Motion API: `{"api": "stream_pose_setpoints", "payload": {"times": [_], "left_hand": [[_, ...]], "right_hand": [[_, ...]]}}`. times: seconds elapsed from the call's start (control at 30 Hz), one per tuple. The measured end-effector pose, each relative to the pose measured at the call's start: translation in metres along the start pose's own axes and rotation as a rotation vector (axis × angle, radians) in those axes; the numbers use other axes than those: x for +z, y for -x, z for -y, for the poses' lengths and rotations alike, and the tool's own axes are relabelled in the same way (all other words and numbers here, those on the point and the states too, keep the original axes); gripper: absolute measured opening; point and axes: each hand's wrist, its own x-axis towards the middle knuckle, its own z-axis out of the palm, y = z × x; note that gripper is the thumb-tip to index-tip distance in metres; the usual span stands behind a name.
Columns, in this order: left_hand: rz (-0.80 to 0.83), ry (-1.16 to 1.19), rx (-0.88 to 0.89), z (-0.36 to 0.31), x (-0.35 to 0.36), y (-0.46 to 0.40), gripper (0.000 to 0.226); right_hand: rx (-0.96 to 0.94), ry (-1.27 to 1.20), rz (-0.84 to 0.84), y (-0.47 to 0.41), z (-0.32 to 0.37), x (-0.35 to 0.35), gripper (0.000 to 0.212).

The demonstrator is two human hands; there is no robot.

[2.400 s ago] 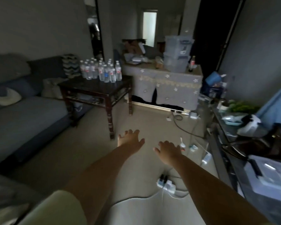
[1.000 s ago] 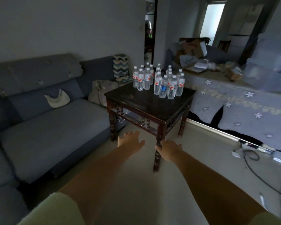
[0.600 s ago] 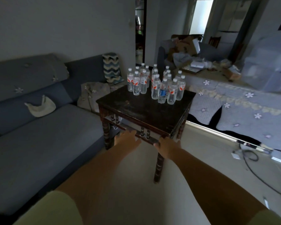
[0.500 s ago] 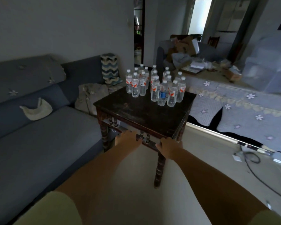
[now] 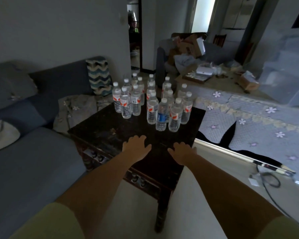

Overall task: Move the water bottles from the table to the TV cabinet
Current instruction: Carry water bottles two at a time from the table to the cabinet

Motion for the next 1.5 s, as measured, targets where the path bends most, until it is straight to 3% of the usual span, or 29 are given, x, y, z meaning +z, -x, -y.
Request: {"api": "stream_pose_setpoints", "payload": {"times": [0.37,0.53,0.7,0.83,0.9,1.0,1.27,1.5], "left_hand": [[0.093,0.096,0.088,-0.023,0.027,-0.141,0.062],[0.178,0.302,0.076,-0.022,0.041,-0.214,0.066],[0.232,0.704,0.125,-0.035,0.043,-0.284,0.027],[0.165,0.823,0.065,-0.040,0.060,-0.317,0.066],[0.160,0.889,0.046,-0.043,0.067,-0.328,0.075],[0.203,1.022,0.050,-0.050,0.074,-0.345,0.078],[0.204,0.900,0.080,-0.045,0.086,-0.367,0.076],[0.204,0.963,0.090,-0.033,0.083,-0.336,0.071]], "right_hand": [[0.106,-0.056,0.051,-0.118,-0.033,-0.004,0.055],[0.205,-0.307,-0.014,-0.183,-0.041,0.003,0.053],[0.253,-0.642,-0.182,-0.245,-0.049,0.006,0.067],[0.224,-1.055,-0.289,-0.280,-0.044,0.012,0.076],[0.244,-1.172,-0.333,-0.295,-0.040,0.014,0.080],[0.276,-1.194,-0.384,-0.313,-0.035,0.018,0.086],[0.296,-1.239,-0.405,-0.323,-0.036,0.016,0.078],[0.359,-1.170,-0.349,-0.284,-0.049,0.020,0.061]]}}
